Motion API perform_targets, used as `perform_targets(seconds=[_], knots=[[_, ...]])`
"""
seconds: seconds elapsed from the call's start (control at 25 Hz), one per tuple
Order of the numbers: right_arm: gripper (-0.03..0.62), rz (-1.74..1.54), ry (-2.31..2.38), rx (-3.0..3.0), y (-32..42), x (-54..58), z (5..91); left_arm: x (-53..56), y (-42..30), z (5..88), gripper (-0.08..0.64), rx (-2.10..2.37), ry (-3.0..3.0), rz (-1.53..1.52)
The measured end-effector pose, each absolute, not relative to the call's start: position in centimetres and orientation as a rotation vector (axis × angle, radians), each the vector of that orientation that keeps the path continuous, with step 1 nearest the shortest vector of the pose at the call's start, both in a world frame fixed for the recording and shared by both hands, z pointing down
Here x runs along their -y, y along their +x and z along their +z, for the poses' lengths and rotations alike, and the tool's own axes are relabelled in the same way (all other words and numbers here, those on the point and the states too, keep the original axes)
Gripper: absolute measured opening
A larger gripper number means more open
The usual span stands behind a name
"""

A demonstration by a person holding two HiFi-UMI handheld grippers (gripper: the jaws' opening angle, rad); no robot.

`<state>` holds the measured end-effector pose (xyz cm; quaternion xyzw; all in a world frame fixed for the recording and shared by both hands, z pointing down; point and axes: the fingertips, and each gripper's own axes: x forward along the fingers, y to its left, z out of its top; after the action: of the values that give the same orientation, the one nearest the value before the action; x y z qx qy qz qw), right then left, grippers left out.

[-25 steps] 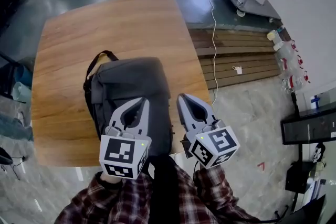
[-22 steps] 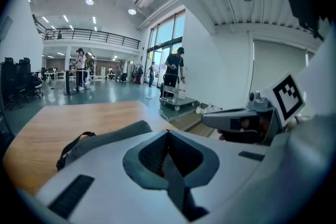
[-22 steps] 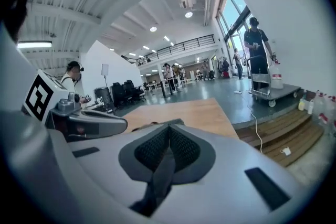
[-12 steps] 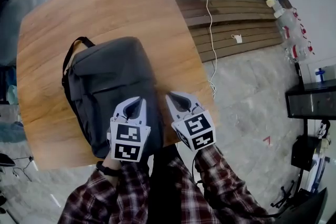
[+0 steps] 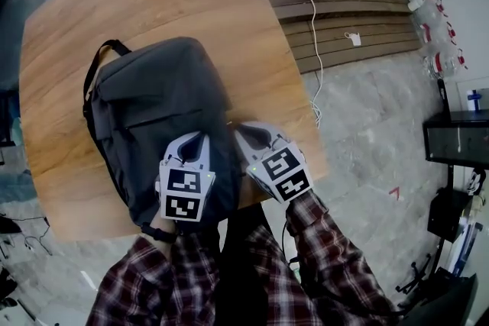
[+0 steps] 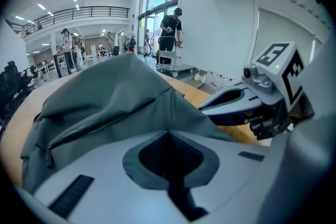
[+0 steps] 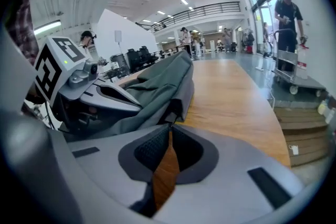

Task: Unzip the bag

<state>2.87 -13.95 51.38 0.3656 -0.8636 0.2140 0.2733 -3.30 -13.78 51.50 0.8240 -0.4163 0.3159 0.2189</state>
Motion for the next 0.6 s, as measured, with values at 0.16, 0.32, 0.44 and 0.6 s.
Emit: perform_targets(seconds=[0.16,0.32,0.44,0.6], knots=[[0.027,0.413,0.713,2.319,2.3,14.6,51.9,13.7,-3.2,51.3,0.008,1.14,2.282,0.853],[0.086,0.25,0.349,2.279,1.4,14.3,52.6,13.7,-3.3,51.3,0.008,1.125,2.28,0.827],[0.095,0.148,0.183,2.231,0.8,14.3,52.8,13.6,-3.3,51.2,0.008,1.117,2.279,0.813],[0.094,0.113,0.022,2.166,0.0,13.9,53.5,13.5,-3.3,51.4,0.008,1.111,2.279,0.81]])
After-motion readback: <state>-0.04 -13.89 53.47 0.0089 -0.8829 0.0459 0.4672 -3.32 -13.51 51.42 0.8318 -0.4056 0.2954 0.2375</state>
